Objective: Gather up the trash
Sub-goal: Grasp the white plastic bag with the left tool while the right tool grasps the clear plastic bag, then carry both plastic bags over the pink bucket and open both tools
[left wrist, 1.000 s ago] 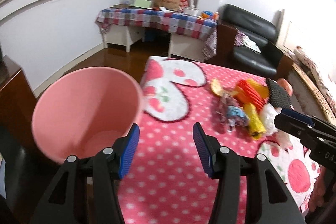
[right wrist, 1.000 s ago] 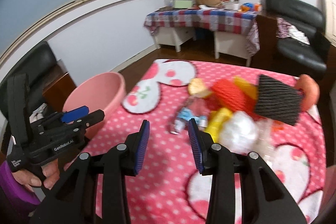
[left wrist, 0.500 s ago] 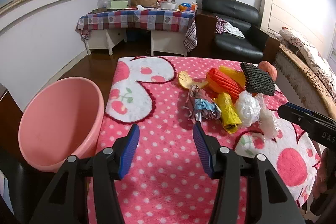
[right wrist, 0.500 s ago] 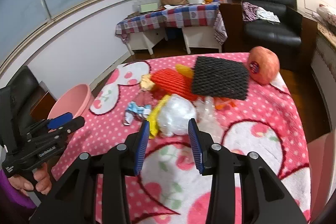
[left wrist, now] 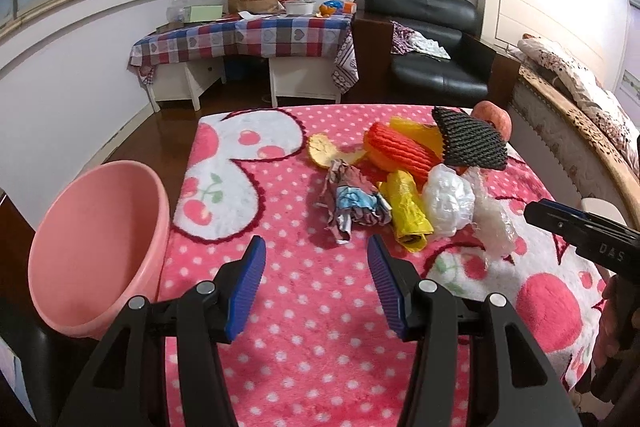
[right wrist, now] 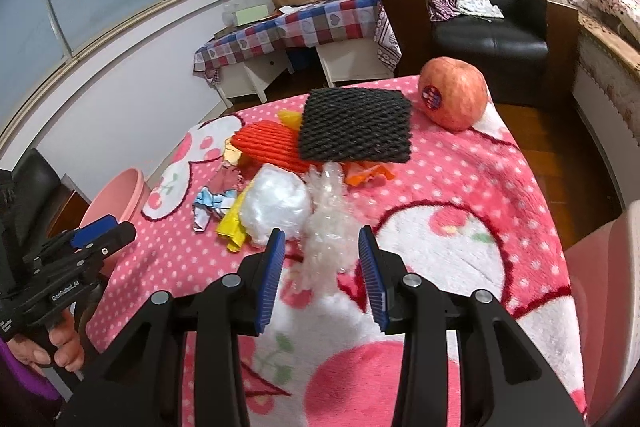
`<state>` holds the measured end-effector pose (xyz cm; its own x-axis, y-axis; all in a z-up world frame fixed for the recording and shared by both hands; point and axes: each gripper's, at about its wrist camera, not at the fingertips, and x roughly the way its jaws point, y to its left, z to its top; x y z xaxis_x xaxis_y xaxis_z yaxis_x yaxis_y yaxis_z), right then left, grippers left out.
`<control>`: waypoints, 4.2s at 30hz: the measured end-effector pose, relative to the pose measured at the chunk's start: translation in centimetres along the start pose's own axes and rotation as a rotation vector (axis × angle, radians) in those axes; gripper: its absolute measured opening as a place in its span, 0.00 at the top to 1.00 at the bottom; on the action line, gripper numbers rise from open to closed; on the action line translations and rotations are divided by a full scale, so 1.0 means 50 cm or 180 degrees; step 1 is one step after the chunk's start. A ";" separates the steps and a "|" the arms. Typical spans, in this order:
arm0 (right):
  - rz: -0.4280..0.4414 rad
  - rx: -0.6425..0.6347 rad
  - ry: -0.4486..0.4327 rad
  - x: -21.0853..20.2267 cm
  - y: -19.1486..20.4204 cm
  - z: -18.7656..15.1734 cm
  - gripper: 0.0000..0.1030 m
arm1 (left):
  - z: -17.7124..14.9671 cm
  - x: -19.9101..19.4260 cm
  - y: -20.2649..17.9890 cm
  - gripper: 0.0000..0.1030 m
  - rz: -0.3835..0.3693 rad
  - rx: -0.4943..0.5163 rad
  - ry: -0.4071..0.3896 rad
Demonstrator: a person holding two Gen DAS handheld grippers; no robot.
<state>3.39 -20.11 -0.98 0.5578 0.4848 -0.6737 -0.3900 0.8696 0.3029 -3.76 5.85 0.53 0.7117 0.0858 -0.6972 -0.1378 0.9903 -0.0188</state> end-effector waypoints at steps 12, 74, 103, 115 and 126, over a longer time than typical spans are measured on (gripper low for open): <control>0.0023 0.0139 0.0054 0.010 -0.035 -0.013 0.55 | 0.011 0.008 -0.046 0.49 -0.0165 0.0171 0.0004; 0.0375 0.0355 -0.0182 0.046 -0.078 -0.027 0.75 | 0.042 0.116 -0.226 0.66 -0.0669 0.0916 0.0139; 0.0471 -0.0203 -0.0293 -0.013 0.080 -0.006 0.75 | 0.023 -0.033 -0.032 0.66 -0.0511 0.0234 -0.0277; 0.0657 -0.0492 -0.0146 0.016 0.191 0.011 0.75 | 0.001 -0.073 0.105 0.66 -0.0247 -0.0128 -0.0426; 0.1016 -0.0636 0.0074 0.074 0.311 0.045 0.75 | -0.024 -0.116 0.227 0.66 0.0129 -0.0407 -0.0573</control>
<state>1.07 -4.57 2.76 0.3693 0.7242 -0.5824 -0.6779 0.6386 0.3642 -10.28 16.48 3.48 0.8137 0.1548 -0.5602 -0.2470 0.9646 -0.0922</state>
